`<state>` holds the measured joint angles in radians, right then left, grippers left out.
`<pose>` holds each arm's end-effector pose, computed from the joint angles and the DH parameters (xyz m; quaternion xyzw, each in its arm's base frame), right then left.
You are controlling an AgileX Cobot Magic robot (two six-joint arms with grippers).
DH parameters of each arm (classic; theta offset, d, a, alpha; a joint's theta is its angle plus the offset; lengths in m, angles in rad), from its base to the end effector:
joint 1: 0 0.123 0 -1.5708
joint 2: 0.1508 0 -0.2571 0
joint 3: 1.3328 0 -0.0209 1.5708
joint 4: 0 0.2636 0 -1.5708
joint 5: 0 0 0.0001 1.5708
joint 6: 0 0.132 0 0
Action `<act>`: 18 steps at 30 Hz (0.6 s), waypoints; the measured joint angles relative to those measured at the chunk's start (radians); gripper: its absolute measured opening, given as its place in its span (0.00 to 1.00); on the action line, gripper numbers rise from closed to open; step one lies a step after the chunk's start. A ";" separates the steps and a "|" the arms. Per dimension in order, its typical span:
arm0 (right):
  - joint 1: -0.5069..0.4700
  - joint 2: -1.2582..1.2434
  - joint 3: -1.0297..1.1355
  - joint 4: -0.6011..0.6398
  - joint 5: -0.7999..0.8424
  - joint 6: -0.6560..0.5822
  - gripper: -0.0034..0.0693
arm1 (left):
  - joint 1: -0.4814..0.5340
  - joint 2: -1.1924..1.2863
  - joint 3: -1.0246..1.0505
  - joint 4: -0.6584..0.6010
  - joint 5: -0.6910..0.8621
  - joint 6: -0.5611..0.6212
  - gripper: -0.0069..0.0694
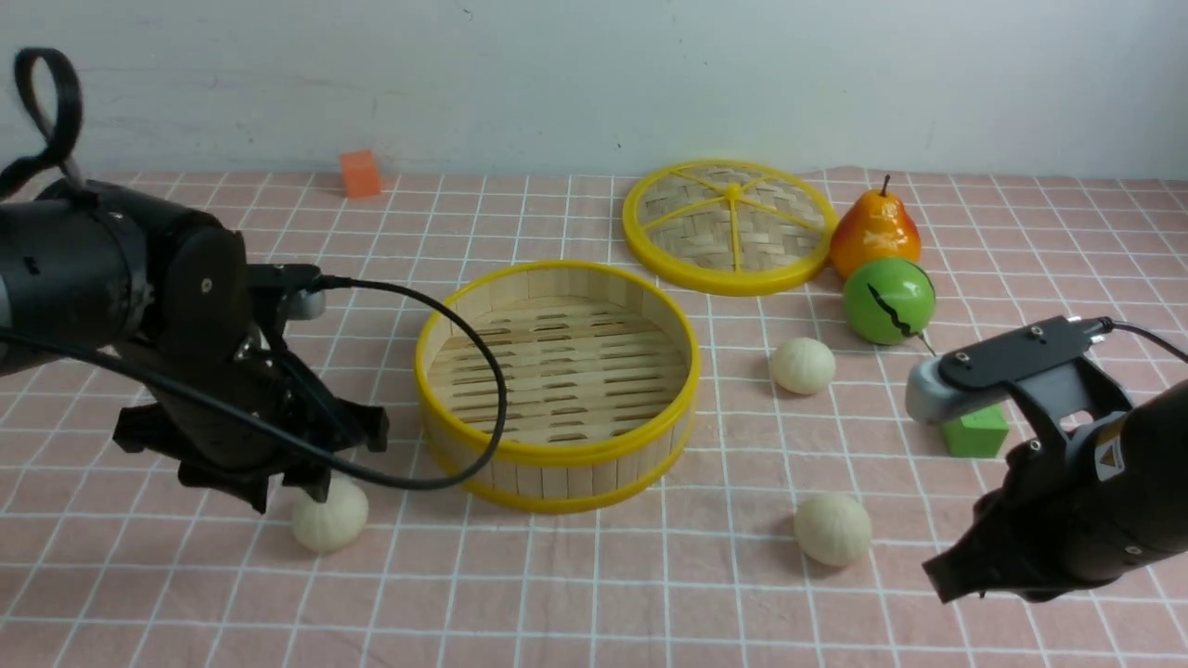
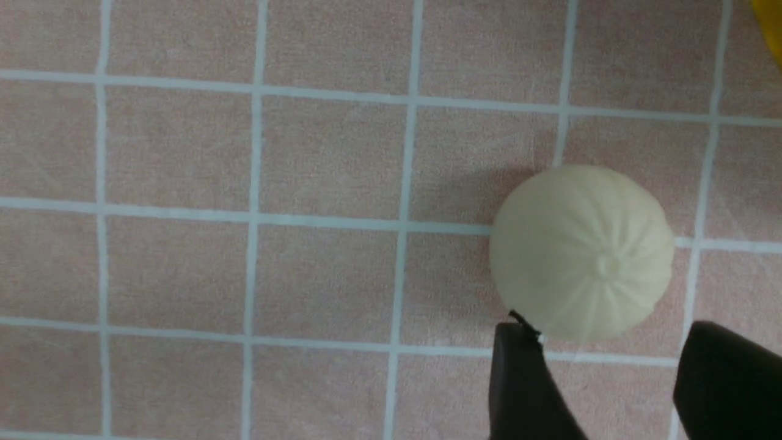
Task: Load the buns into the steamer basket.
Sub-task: Use the left arm to grab a steamed stuffed bun
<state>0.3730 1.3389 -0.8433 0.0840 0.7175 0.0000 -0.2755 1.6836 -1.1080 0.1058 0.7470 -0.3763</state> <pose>0.2639 0.1111 0.1748 -0.1564 0.9622 0.0742 0.2103 0.3424 -0.0870 0.1418 -0.0174 0.9850 -0.0137 0.1713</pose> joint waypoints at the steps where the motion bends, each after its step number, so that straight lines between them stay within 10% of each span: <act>1: 0.000 0.000 0.000 0.007 0.000 0.000 0.06 | 0.000 0.007 0.000 -0.003 -0.009 0.000 0.54; 18: 0.002 0.000 0.000 0.062 -0.015 0.000 0.06 | -0.006 0.105 0.000 0.006 -0.107 -0.080 0.51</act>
<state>0.3749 1.3389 -0.8433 0.1455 0.7022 0.0000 -0.2817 1.7883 -1.1080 0.1121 0.6404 -0.4568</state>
